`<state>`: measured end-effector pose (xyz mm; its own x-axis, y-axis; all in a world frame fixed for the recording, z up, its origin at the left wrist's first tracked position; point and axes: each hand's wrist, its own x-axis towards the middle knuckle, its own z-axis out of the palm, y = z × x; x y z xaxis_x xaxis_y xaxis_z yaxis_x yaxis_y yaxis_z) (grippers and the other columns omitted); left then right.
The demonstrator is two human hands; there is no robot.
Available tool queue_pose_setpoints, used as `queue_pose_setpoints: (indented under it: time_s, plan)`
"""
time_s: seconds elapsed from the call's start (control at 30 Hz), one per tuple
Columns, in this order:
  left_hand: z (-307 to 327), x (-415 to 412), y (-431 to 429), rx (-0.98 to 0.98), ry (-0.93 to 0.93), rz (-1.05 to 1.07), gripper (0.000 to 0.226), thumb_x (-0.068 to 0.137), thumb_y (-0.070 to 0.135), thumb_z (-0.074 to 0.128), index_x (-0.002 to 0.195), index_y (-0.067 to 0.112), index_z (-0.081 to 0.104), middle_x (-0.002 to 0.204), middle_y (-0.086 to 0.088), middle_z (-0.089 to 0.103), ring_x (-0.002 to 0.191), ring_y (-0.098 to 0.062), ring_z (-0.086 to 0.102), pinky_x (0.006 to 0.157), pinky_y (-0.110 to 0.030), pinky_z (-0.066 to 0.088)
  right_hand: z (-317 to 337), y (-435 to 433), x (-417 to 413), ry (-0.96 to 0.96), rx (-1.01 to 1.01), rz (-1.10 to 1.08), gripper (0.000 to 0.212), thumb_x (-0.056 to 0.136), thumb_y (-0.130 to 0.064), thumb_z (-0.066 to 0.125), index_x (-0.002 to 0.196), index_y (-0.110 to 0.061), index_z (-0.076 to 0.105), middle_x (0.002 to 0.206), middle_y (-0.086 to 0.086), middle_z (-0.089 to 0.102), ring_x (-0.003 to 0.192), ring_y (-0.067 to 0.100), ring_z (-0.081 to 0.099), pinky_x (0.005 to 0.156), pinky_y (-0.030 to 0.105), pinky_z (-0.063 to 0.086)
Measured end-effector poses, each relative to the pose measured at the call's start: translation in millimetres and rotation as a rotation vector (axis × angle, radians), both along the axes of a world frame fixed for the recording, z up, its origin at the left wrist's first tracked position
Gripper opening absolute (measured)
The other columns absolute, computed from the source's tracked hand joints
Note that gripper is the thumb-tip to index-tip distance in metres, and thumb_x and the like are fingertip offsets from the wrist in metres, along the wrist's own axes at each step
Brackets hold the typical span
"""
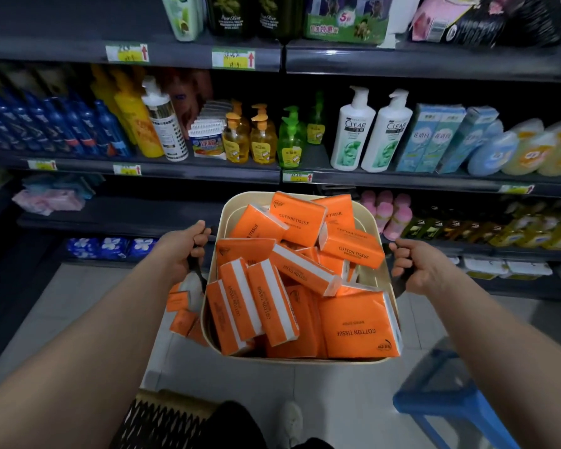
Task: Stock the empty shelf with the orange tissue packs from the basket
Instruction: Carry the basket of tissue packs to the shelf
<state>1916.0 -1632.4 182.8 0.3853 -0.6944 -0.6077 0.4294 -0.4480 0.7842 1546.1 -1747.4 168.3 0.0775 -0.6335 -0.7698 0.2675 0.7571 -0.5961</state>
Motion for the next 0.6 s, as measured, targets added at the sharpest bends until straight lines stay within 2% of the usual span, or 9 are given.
queue_pose_setpoints:
  time_s: [0.13, 0.3, 0.6]
  plan:
    - [1, -6, -22, 0.011, -0.012, -0.007, 0.023, 0.096, 0.03, 0.051, 0.082, 0.013, 0.057, 0.045, 0.01, 0.041, 0.036, -0.004, 0.03, 0.049, -0.017, 0.029, 1, -19, -6, -0.021, -0.014, -0.015, 0.033, 0.097, -0.026, 0.043, 0.066, -0.017, 0.048, 0.034, -0.01, 0.032, 0.026, 0.004, 0.023, 0.032, 0.013, 0.019]
    - [-3, -12, -58, 0.031, -0.051, -0.056, 0.026, 0.098, 0.03, 0.049, 0.079, 0.013, 0.056, 0.043, 0.012, 0.039, 0.034, -0.003, 0.027, 0.035, -0.013, 0.027, -7, -34, -16, -0.037, -0.006, -0.044, 0.033, 0.098, -0.028, 0.04, 0.068, -0.017, 0.046, 0.032, -0.008, 0.032, 0.025, 0.004, 0.024, 0.033, 0.012, 0.02]
    - [-28, -14, -127, 0.051, -0.01, -0.188, 0.024, 0.097, 0.028, 0.051, 0.08, 0.011, 0.056, 0.041, 0.011, 0.04, 0.03, -0.002, 0.027, 0.031, -0.012, 0.027, -18, -43, -29, -0.015, 0.031, -0.198, 0.034, 0.097, -0.027, 0.043, 0.065, -0.017, 0.047, 0.036, -0.009, 0.035, 0.028, 0.005, 0.026, 0.032, 0.015, 0.023]
